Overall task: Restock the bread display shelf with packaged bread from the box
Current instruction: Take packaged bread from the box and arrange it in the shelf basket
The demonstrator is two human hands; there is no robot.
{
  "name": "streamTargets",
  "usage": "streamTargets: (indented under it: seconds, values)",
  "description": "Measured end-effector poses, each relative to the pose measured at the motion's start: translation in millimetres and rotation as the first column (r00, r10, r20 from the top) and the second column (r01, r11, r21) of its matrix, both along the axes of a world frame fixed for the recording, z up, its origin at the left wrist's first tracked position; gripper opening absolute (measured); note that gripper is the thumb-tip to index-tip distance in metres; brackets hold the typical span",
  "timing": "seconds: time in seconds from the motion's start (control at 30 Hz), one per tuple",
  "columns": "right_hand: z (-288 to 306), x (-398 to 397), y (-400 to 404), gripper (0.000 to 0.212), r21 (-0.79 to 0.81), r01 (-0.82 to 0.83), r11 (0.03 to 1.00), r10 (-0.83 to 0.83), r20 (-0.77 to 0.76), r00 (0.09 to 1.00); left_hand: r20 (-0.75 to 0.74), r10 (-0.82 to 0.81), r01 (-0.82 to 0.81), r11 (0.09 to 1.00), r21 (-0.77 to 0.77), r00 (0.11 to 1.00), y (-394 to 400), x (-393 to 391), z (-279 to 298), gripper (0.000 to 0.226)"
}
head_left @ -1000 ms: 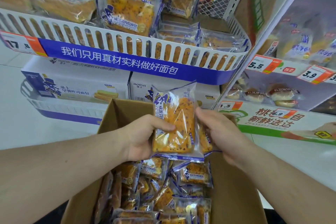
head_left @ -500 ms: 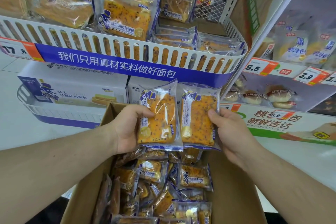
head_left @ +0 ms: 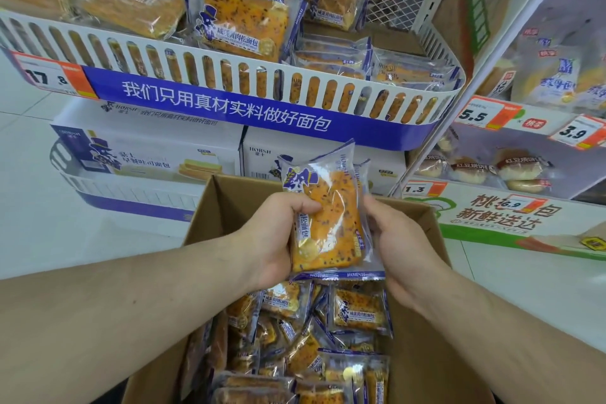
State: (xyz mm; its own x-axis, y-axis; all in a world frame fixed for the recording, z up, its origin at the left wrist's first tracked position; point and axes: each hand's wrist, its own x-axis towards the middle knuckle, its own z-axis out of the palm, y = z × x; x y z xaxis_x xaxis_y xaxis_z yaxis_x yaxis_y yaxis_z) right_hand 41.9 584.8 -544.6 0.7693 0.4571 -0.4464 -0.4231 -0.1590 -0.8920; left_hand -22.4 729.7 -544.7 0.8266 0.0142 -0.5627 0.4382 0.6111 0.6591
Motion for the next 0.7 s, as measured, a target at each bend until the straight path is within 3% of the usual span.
streamTargets:
  seconds: [0.1, 0.17, 0.23, 0.37, 0.43, 0.5, 0.57, 0.63, 0.7]
  values:
    - [0, -2, 1, 0.048, -0.074, -0.152, 0.986, 0.157, 0.063, 0.986, 0.006, 0.016, -0.017, 0.996, 0.089, 1.0, 0, 0, -5, 0.037]
    - [2, 1, -2, 0.042, -0.152, -0.179, 0.972, 0.194, 0.094, 0.976, 0.013, 0.015, -0.016, 0.991, 0.13, 1.0, 0, -1, -6, 0.046]
    - [9, 9, -7, 0.037, -0.224, -0.267, 0.937, 0.29, 0.078, 0.954, 0.032, -0.027, 0.02, 0.979, 0.201, 0.999, 4, -1, -6, 0.041]
    - [15, 30, -24, 0.039, -0.343, -0.506, 0.792, 0.528, -0.031, 0.848, 0.06, 0.012, -0.033, 0.928, 0.371, 0.998, 32, 6, -9, 0.07]
    - [8, 34, -30, 0.04, -0.373, -0.587, 0.719, 0.598, -0.1, 0.795, 0.064, -0.215, 0.156, 0.856, 0.493, 0.975, 41, 6, -12, 0.088]
    - [1, 33, -30, 0.041, -0.377, -0.667, 0.643, 0.666, -0.155, 0.73, 0.003, -0.497, 0.42, 0.735, 0.532, 0.867, 39, 5, -18, 0.116]
    - [-5, 33, -30, 0.047, -0.348, -0.743, 0.572, 0.735, -0.186, 0.653, -0.016, -0.654, 0.565, 0.641, 0.519, 0.756, 30, 2, -23, 0.133]
    - [-10, 33, -29, 0.057, -0.302, -0.795, 0.526, 0.776, -0.212, 0.594, -0.033, -0.688, 0.593, 0.598, 0.539, 0.725, 24, 0, -30, 0.121]
    - [-15, 35, -31, 0.067, -0.226, -0.836, 0.5, 0.804, -0.239, 0.545, -0.035, -0.668, 0.582, 0.619, 0.527, 0.743, 23, -1, -34, 0.1]
